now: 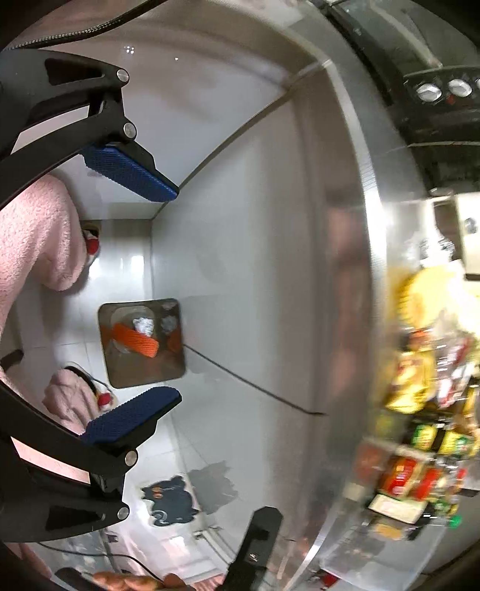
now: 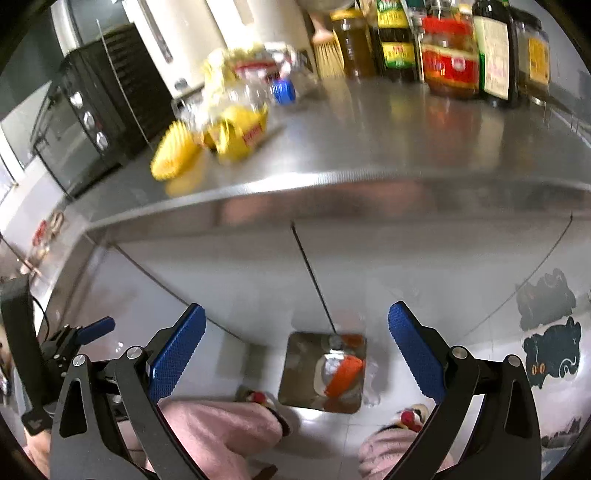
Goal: Collect trash
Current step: 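Grasp the yellow foam net with the left tool while the right tool grasps the yellow wrapper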
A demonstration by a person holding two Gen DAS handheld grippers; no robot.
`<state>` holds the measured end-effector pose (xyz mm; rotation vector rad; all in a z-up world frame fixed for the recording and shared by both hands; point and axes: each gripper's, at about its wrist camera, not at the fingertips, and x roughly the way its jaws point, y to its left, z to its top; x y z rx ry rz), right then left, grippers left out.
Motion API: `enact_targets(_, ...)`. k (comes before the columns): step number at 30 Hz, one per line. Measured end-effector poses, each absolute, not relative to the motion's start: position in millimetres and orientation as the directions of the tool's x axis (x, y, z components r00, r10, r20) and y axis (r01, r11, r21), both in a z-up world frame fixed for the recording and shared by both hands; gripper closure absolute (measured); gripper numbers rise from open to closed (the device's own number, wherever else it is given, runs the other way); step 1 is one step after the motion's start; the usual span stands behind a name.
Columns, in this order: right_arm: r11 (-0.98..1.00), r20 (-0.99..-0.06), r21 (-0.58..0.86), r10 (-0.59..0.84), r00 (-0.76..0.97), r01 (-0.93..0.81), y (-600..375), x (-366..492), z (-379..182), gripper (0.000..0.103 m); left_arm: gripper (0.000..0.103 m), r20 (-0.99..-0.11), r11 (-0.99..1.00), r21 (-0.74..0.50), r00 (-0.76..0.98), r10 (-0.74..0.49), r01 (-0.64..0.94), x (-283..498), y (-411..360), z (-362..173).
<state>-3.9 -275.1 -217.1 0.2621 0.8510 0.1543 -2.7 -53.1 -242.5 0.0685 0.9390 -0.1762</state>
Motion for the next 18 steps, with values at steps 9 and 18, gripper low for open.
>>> enact_targets(9, 0.966, -0.672, 0.256, 0.201, 0.713, -0.03, -281.3, 24.9, -166.1, 0.004, 0.008, -0.751, 0.988, 0.016, 0.654, -0.091, 0.156, 27.1, -47.0, -178.6)
enact_targets(18, 0.946, -0.646, 0.322, 0.248, 0.722, -0.037, -280.3, 87.7, -144.3, 0.004, 0.009, -0.737, 0.99, -0.012, 0.668, -0.104, 0.141, 86.4, -52.5, -153.8)
